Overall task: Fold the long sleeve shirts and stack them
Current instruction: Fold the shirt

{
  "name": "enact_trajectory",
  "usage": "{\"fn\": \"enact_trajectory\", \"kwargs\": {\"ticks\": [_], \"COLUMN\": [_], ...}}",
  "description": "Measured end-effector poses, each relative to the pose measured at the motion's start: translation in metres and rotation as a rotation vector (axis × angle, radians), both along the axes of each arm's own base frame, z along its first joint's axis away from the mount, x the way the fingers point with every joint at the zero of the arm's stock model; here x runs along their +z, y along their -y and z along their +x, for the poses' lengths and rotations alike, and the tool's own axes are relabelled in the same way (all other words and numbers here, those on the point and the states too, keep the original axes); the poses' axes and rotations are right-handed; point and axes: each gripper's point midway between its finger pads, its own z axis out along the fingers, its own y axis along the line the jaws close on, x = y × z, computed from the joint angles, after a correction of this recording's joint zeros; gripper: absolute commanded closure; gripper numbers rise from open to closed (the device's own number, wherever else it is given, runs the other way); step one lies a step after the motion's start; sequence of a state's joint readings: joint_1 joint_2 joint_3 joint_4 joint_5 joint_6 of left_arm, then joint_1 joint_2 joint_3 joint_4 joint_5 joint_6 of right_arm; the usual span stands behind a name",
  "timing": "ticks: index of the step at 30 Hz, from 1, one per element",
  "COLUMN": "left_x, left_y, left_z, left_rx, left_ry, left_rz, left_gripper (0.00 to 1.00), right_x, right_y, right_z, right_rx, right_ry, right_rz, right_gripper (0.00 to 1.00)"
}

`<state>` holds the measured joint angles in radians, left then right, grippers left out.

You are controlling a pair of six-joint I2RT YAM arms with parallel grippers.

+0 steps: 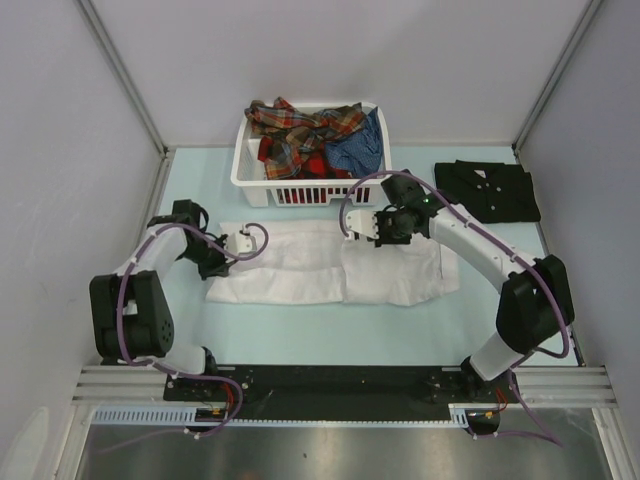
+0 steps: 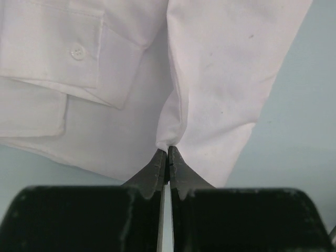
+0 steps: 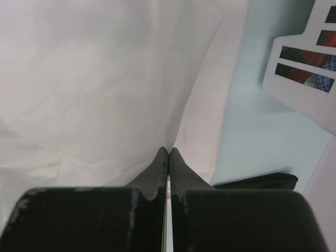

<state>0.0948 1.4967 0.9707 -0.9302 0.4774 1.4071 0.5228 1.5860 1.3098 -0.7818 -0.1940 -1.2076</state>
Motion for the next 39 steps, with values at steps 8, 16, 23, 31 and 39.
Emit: {"fn": "enact_trajectory", "kwargs": {"ticks": [8, 16, 23, 31, 39], "left_x": [-0.016, -0.013, 0.048, 0.063, 0.009], "left_y": [-0.004, -0.025, 0.013, 0.19, 0.282], "left_z": [0.011, 0.008, 0.009, -0.053, -0.085], "left_rx": [0.065, 0.192, 0.182, -0.088, -0.048], "left_ry": [-0.024, -0.033, 0.122, 0.067, -0.166], "left_rz": [0.005, -0.02, -0.155, -0.394, -0.391], "left_gripper": [0.66, 0.25, 0.25, 0.27, 0.31], "right_x": [-0.016, 0.003, 0.031, -0.006, -0.062], "right_y": [-0.004, 0.024, 0.097, 0.092, 0.115], "right_z": [0.017, 0.028, -0.005, -0.061, -0.055], "right_rx": [-0.025, -0.281, -0.63, -0.787, -0.968], "right_ry": [0.009, -0.082, -0.277, -0.553, -0.701], "right_rz": [-0.015, 0.098, 0.303, 0.306, 0.202], "right_gripper": [0.58, 0.26, 0.39, 0.43, 0.46]}}
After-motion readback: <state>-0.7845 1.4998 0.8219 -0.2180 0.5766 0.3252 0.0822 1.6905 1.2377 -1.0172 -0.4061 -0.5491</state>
